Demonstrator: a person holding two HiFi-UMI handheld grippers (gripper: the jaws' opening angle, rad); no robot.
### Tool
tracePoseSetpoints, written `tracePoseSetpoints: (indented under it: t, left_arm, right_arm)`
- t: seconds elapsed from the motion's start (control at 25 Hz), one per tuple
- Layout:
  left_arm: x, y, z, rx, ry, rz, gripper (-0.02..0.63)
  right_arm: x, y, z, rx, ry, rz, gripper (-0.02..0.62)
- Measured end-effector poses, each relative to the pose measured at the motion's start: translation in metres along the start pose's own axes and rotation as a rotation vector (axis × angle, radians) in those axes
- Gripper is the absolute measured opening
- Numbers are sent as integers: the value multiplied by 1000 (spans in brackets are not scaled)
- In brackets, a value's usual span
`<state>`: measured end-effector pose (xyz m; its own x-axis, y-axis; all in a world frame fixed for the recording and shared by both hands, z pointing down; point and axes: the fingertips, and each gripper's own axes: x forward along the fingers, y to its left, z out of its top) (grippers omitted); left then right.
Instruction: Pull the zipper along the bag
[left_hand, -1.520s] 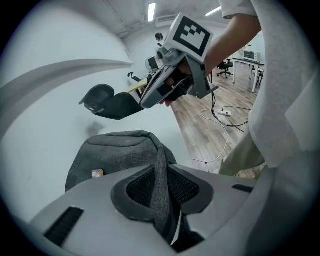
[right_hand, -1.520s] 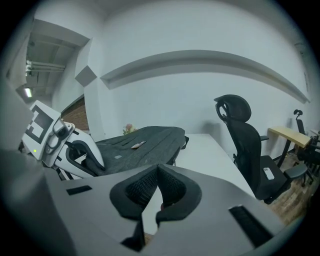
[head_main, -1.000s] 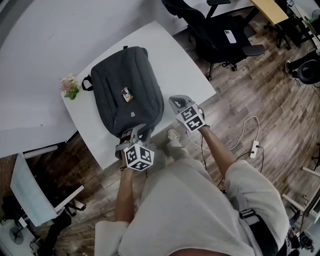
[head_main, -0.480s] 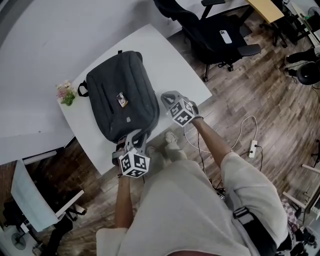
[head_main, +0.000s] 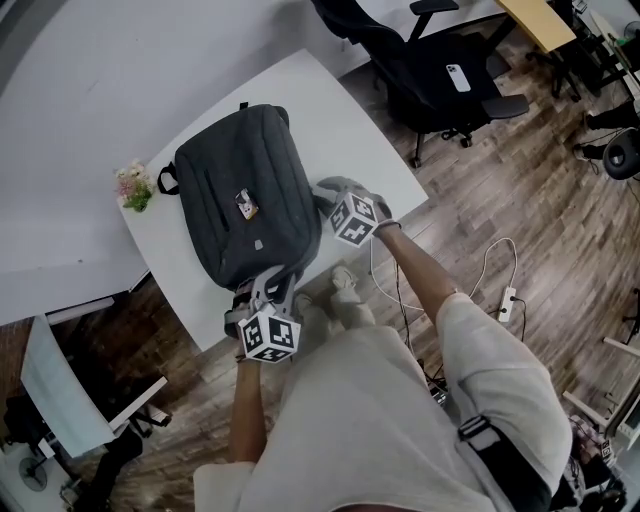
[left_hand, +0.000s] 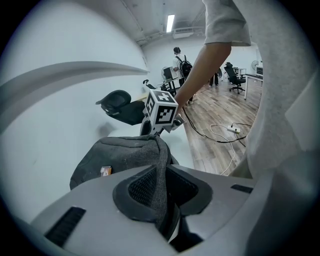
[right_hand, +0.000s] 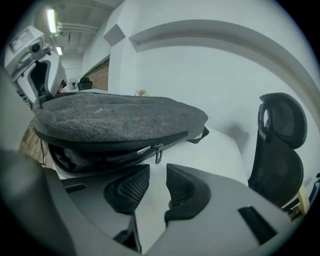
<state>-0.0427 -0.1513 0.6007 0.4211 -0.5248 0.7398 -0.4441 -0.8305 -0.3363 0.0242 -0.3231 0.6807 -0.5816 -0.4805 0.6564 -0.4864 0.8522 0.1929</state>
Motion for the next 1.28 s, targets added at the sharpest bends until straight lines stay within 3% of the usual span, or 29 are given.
tracePoseSetpoints:
  t: [0.44, 0.6, 1.12, 1.28]
  left_arm:
    - [2, -1, 0, 2, 13, 2, 78]
    - [1, -1, 0, 12, 17, -2, 78]
    - [2, -1, 0, 26, 18, -12, 78]
    - [2, 0, 1, 27, 12, -15, 78]
  right_arm:
    - [9, -3, 8, -150, -32, -25, 110]
    - [12, -4, 12, -183, -48, -38, 66]
    - [-18, -8, 16, -158, -85, -75, 40]
    - [-22, -10, 16, -225, -47, -95, 39]
